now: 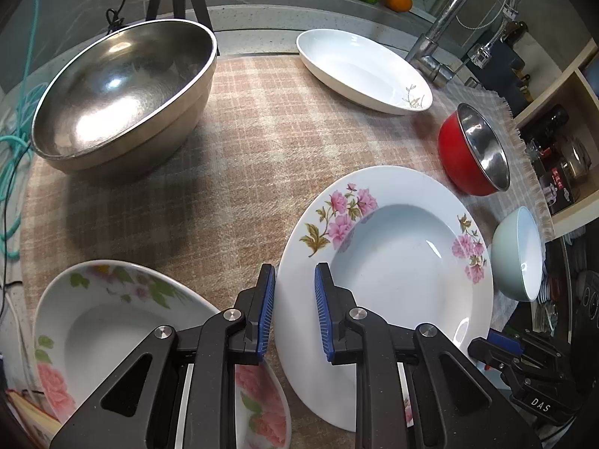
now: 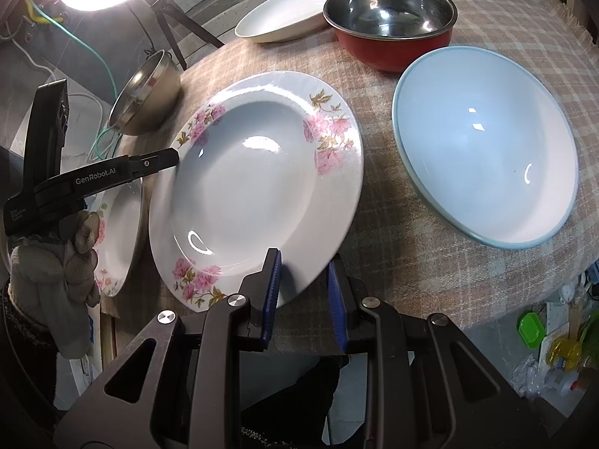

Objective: Organize plates and bowls

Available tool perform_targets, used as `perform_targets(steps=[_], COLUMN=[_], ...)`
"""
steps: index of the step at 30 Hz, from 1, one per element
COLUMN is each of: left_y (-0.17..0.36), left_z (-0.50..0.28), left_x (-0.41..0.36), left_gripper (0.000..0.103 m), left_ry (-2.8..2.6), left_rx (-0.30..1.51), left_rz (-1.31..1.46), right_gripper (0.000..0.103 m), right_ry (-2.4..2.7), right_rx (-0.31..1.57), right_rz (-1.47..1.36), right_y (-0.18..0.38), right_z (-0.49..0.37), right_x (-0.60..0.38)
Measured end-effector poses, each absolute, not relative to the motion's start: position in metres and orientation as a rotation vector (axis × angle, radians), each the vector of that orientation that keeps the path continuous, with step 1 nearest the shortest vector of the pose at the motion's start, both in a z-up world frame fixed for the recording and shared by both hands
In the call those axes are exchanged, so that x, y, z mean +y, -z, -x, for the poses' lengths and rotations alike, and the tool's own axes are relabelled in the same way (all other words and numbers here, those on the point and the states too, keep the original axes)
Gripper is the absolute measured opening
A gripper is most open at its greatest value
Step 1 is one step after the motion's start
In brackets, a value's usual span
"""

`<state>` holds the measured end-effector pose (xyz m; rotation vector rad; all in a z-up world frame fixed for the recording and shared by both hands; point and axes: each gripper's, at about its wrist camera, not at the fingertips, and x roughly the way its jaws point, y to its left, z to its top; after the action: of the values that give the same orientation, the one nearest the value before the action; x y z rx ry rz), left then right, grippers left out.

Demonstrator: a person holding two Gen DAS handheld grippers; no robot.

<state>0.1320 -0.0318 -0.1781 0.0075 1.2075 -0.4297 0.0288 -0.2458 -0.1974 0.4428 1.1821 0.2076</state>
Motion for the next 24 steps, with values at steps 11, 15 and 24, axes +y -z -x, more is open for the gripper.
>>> perform_targets(steps=[11, 15, 24], left_y=[0.178, 0.1779, 0.1772], left_z=[-0.1277, -0.1261, -0.1261], left_x=[-0.0341, -0.0342, -0.0352], left_gripper=[0.02, 0.02, 0.02], left_ry=[0.43, 0.429, 0.425], left_rx=[1.207, 1.206, 1.209], left_rz=[-0.004, -0.001, -0.005], right_gripper=[0.026, 0.027, 0.032], right_ry=[-0.218, -0.221, -0.232], right_rx=[1.198, 1.201, 1.219], right_rz=[-0.432, -0.43, -0.412], right_y=[0.1985, 0.1995, 0.1992], right_z=[-0.0276, -0.0273, -0.0293], right_x=[-0.2443, -0.2448, -0.2411])
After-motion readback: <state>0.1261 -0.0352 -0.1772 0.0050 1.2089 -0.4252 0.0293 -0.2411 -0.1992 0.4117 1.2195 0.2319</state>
